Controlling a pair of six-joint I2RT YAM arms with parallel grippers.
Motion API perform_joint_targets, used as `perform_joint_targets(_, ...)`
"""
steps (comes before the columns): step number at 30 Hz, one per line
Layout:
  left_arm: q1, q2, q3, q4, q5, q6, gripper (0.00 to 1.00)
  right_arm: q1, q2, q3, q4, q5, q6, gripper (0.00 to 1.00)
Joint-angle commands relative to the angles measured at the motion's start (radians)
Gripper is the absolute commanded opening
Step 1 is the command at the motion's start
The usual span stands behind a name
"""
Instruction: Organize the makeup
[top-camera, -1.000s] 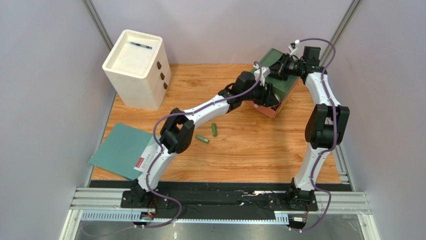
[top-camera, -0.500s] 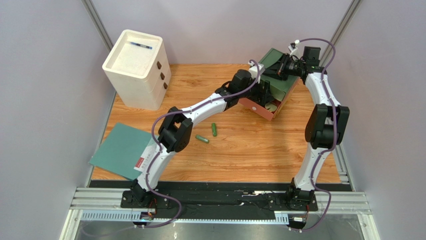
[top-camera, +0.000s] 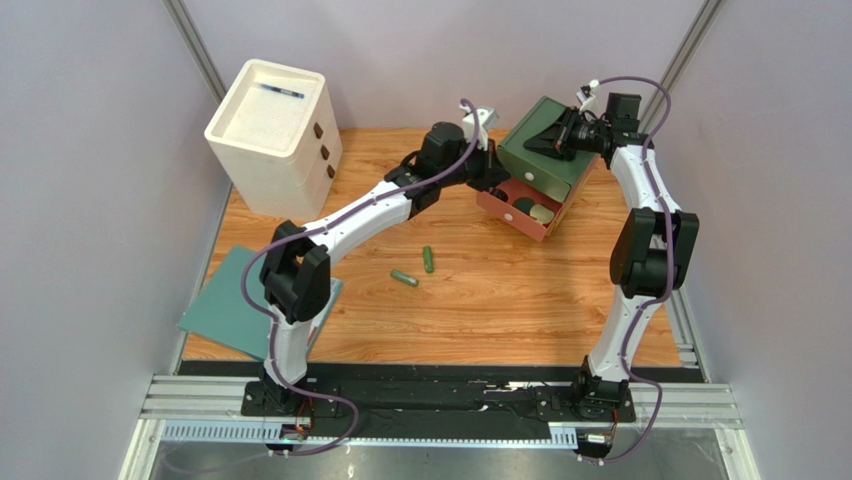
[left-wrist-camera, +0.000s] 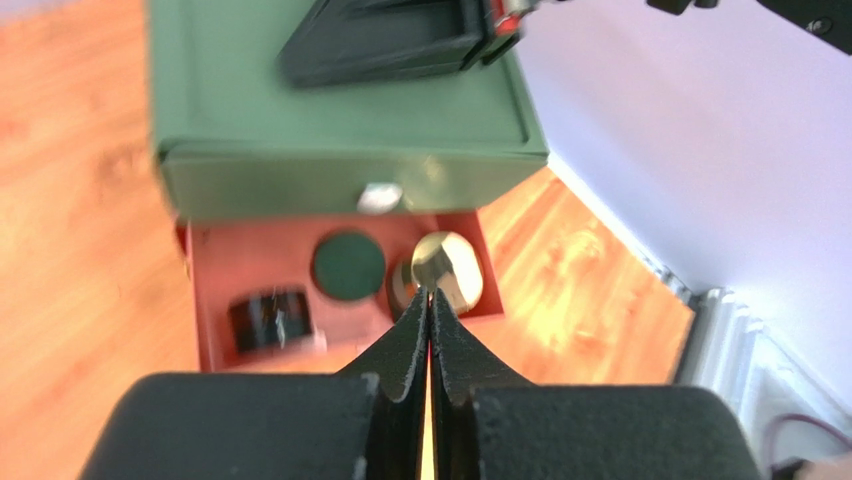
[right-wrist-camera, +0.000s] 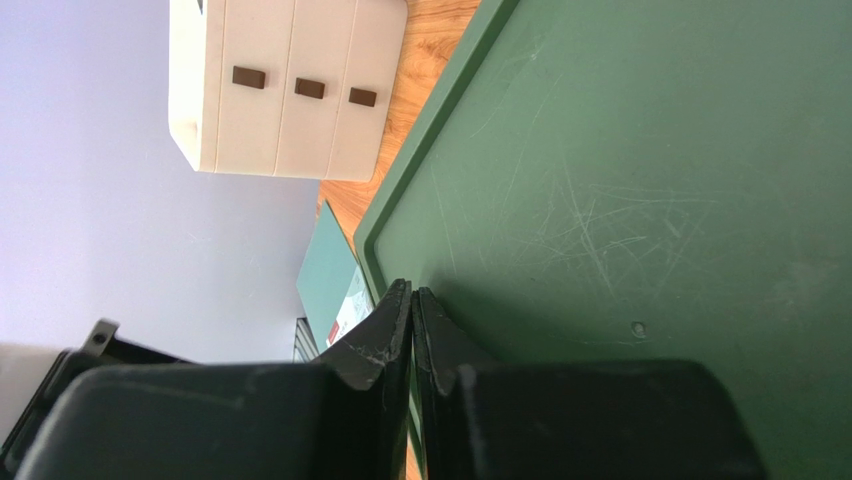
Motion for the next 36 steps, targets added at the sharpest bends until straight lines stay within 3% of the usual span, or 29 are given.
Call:
perform_joint_targets(1,0.054,-0.079,-0.199,0.013,0.052,-0.198,0.00,0.003,0.212,-0.144,-0.200,0.211,-0.111,0.10)
perform_joint_targets(6,0.074,-0.079,-0.299,0.108,0.079,-0.368,0.00,0.003,0.211,-0.148,-0.199,0.211,-0.112,0.10)
perform_joint_targets(12,0.084,0.095,-0.126,0.058,0.225,-0.469,0.00,0.003,0.211,-0.145,-0.199,0.210,-0.109,0.10)
perform_joint_targets(21,0.068,0.301,0.121,0.073,0.239,-0.566,0.00,0.002,0.205,-0.145,-0.199,0.207,-0.107,0.10)
perform_joint_targets(31,0.045,0.436,0.269,0.231,0.193,-0.739,0.00,0.002,0.200,-0.150,-0.199,0.207,-0.109,0.10)
perform_joint_targets(36,0.041,0.435,0.235,0.305,0.190,-0.790,0.00,0.000,0.202,-0.150,-0.200,0.207,-0.111,0.10)
